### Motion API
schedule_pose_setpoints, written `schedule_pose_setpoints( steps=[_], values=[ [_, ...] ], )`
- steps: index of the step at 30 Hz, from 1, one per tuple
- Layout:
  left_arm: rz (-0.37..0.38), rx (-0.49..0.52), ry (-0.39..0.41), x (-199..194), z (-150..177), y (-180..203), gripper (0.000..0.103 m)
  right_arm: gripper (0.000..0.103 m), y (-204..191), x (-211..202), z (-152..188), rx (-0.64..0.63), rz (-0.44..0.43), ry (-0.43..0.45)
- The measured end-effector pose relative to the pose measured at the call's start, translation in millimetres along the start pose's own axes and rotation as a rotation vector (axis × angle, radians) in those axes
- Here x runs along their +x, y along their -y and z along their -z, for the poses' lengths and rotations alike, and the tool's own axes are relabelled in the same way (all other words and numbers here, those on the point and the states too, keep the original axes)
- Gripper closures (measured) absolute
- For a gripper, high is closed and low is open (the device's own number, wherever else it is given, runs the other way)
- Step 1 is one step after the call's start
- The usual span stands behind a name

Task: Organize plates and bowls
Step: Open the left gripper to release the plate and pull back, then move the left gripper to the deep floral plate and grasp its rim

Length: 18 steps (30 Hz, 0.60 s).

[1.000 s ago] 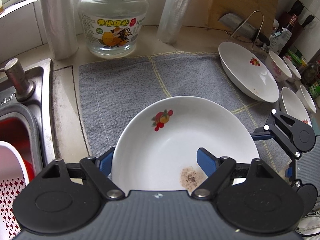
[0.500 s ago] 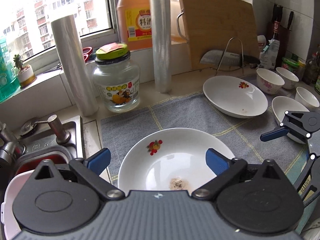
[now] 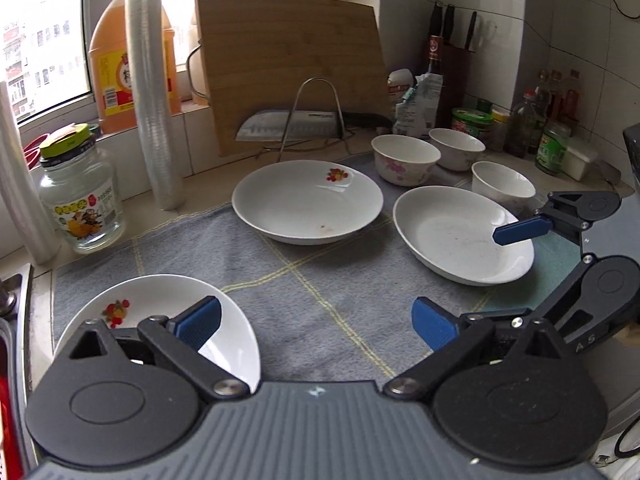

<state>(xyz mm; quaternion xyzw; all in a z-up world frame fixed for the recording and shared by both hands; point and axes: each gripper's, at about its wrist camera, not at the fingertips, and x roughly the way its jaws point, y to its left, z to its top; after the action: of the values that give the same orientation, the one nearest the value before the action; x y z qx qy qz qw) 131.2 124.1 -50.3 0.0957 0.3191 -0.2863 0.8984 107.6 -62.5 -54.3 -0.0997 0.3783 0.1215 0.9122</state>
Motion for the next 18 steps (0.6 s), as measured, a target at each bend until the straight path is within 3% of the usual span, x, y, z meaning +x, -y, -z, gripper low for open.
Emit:
schedule_pose_setpoints(
  steps=[4,9,18],
  values=[
    [0.034,0.010,-0.030,9.1,1.4,24.7,0.002,0.000,22.5,-13.0,16.8,0.048,0.053,-0.013],
    [0.038,0.012,-0.074,20.6,4.6,52.5,0.002,0.000,49.6,-20.6,30.5,0.066,0.053,-0.003],
    [-0.013,-0.051,-0.137,49.0,-10.9,106.9,0.002,0.000,110.8,-22.9,48.1,0.005,-0.023,0.013]
  ],
)
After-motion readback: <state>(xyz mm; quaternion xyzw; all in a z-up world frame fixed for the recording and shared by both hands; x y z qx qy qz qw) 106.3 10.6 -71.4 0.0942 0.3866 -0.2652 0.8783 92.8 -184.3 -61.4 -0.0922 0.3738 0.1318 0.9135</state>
